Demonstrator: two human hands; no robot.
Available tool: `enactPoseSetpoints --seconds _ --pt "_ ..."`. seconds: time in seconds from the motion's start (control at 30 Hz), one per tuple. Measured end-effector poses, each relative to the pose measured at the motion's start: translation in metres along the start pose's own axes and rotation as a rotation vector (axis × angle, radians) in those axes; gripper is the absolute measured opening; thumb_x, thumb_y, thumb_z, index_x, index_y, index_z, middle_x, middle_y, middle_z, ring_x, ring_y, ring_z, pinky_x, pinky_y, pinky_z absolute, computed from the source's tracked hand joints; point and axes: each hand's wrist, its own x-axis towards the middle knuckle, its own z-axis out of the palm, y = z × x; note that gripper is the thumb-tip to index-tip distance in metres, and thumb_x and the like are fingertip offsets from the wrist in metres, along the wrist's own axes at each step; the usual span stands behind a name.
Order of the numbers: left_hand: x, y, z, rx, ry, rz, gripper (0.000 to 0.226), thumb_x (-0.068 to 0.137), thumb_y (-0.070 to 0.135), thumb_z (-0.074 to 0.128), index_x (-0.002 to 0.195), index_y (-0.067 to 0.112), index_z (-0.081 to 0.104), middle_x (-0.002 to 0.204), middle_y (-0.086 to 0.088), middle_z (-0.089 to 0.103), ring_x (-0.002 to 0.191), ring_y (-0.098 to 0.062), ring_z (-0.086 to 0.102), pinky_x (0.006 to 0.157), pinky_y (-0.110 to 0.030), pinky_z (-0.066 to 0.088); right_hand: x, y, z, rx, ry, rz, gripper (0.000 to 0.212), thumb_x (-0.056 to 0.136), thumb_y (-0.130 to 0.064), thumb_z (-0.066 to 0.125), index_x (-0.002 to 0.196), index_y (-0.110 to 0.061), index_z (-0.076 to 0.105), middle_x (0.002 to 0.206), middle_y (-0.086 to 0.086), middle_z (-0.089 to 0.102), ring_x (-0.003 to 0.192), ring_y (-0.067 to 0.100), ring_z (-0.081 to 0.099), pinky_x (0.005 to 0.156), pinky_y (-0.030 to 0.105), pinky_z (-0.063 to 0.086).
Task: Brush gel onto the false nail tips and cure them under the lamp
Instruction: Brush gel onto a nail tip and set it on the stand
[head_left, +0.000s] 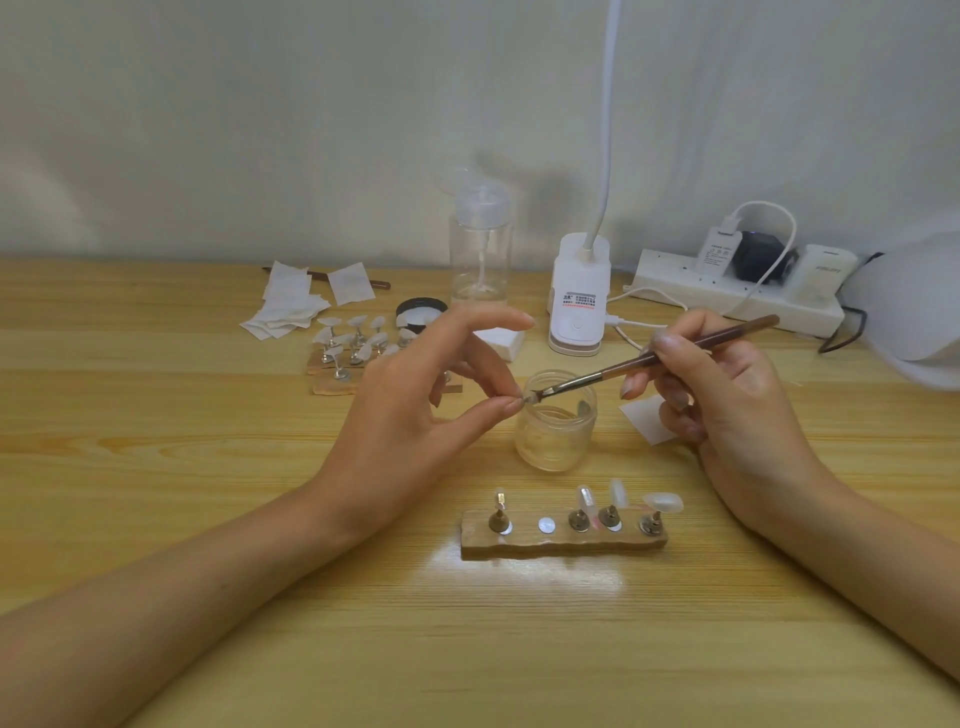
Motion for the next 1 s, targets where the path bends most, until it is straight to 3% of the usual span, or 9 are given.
enactPoseSetpoints --seconds 0.2,0.33,0.43,0.57,0.73,0.87,1.0 --pt "0.0003 0.0003 0.0 -0.002 0.0 0.005 0.045 0.087 0.011 0.077 0.127 0.024 0.059 0.086 0.013 0.072 0.088 -0.008 0.066 0.065 -0.025 0.041 -0.0003 -0.0007 0.0001 0.009 -0.027 -0.05 0.019 0.09 -0.029 0.06 0.071 -0.032 0.058 0.067 0.007 0.069 0.053 0.011 0.034 0.042 0.017 0.025" --pt "0.0004 0.0001 0.0002 0.001 0.0 0.002 0.046 0.087 0.012 0.077 0.126 0.025 0.058 0.086 0.013 0.072 0.088 -0.008 0.066 0.065 -0.022 0.04 0.0002 -0.0001 -0.0013 0.009 0.02 -0.027 0.019 0.089 -0.031 0.066 0.074 -0.026 0.055 0.066 0.007 0.069 0.052 0.01 0.033 0.043 0.017 0.024" --pt "0.0005 0.0004 0.0004 -0.005 0.001 -0.005 0.045 0.087 0.011 0.077 0.126 0.025 0.058 0.086 0.013 0.072 0.089 -0.009 0.067 0.065 -0.023 0.04 0.0002 -0.0008 -0.0009 0.024 -0.019 -0.064 0.021 0.091 -0.026 0.058 0.071 -0.032 0.058 0.066 0.006 0.069 0.052 0.01 0.035 0.042 0.016 0.026" --pt "0.0007 0.0005 -0.0002 0.006 0.001 0.0 0.045 0.087 0.012 0.078 0.126 0.025 0.059 0.086 0.013 0.072 0.089 -0.008 0.067 0.065 -0.022 0.04 -0.0001 -0.0003 -0.0003 -0.007 0.014 -0.033 0.02 0.091 -0.03 0.064 0.073 -0.027 0.055 0.066 0.006 0.069 0.053 0.011 0.033 0.042 0.016 0.026" --pt "0.0002 0.0011 0.0001 -0.003 0.003 -0.008 0.046 0.087 0.011 0.078 0.127 0.025 0.058 0.086 0.013 0.072 0.09 -0.009 0.067 0.065 -0.023 0.041 -0.001 -0.0014 0.0004 0.018 -0.026 -0.074 0.018 0.091 -0.027 0.058 0.073 -0.029 0.057 0.067 0.007 0.069 0.052 0.012 0.034 0.042 0.016 0.026" --pt "0.0005 0.0008 -0.0001 0.008 0.0 0.0 0.047 0.087 0.012 0.078 0.127 0.027 0.057 0.086 0.013 0.072 0.089 -0.009 0.067 0.066 -0.021 0.04 -0.0012 -0.001 -0.0004 -0.009 0.031 -0.039 0.02 0.09 -0.03 0.065 0.077 -0.022 0.053 0.066 0.007 0.069 0.054 0.013 0.033 0.042 0.016 0.026" --pt "0.0005 0.0006 -0.0003 0.007 0.002 0.002 0.045 0.087 0.015 0.076 0.126 0.027 0.057 0.086 0.014 0.072 0.089 -0.008 0.066 0.066 -0.02 0.04 -0.0016 -0.0012 0.0002 -0.002 -0.021 -0.073 0.017 0.092 -0.027 0.06 0.076 -0.024 0.055 0.067 0.006 0.069 0.052 0.012 0.036 0.042 0.016 0.027"
